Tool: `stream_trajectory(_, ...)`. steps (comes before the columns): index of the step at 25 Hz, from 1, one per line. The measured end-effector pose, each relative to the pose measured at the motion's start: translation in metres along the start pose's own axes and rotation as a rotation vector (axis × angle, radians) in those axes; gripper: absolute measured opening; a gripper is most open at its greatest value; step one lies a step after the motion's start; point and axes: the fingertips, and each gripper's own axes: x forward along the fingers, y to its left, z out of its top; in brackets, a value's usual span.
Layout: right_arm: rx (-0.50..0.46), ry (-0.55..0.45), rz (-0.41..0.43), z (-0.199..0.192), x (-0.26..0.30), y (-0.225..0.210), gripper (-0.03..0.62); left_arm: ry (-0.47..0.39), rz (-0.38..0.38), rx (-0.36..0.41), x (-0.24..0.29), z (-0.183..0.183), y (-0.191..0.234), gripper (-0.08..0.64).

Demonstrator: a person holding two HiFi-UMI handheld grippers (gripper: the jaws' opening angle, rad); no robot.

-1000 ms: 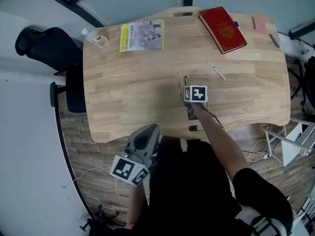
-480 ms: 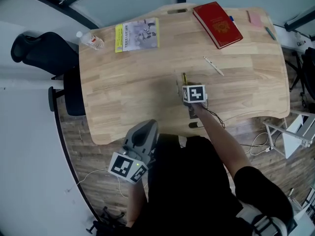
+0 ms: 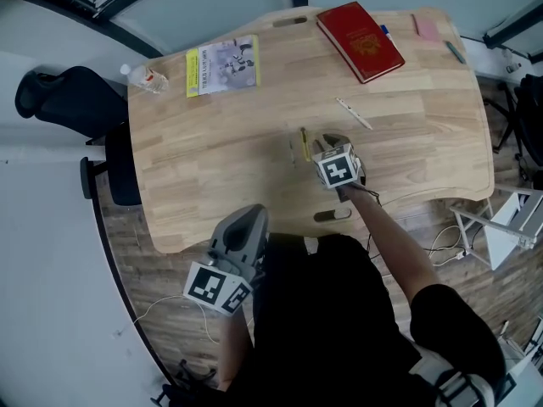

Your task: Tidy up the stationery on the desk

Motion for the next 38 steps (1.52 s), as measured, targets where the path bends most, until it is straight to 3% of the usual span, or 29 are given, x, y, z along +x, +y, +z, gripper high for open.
stream_trajectory(3, -0.154, -0.002, -0.015, -0.003, -0.009, -0.014, 0.128, -0.001, -0.004, 0.001, 0.008, -0.001, -0.009, 0.040)
stream_trajectory(6, -0.208, 0.004, -0.064, -0.009, -0.016, -0.043, 0.129, 0.005, -0.009, 0.003, 0.015, -0.002, -0.018, 0.040)
stream_trajectory(12, -0.171, 0.029, -0.160, -0.018, -0.021, -0.106, 0.129, 0.016, -0.010, 0.000, 0.029, -0.007, -0.031, 0.040)
stream_trajectory(17, -0.168, 0.047, -0.199, -0.027, -0.017, -0.134, 0.129, 0.010, -0.015, -0.001, 0.039, -0.005, -0.043, 0.040)
stream_trajectory(22, -0.161, 0.076, -0.179, -0.035, -0.008, -0.144, 0.129, 0.024, -0.004, 0.006, 0.045, -0.007, -0.048, 0.040)
stream_trajectory(26, -0.108, 0.089, -0.166, -0.039, 0.000, -0.154, 0.086, 0.029, 0.002, 0.009, 0.049, -0.009, -0.051, 0.040)
stream_trajectory(31, -0.068, 0.096, -0.140, -0.040, 0.004, -0.154, 0.083, 0.037, 0.006, 0.013, 0.052, -0.010, -0.052, 0.040)
stream_trajectory(38, -0.054, 0.079, -0.160, -0.036, 0.000, -0.150, 0.067, 0.040, 0.012, 0.021, 0.050, -0.012, -0.051, 0.040)
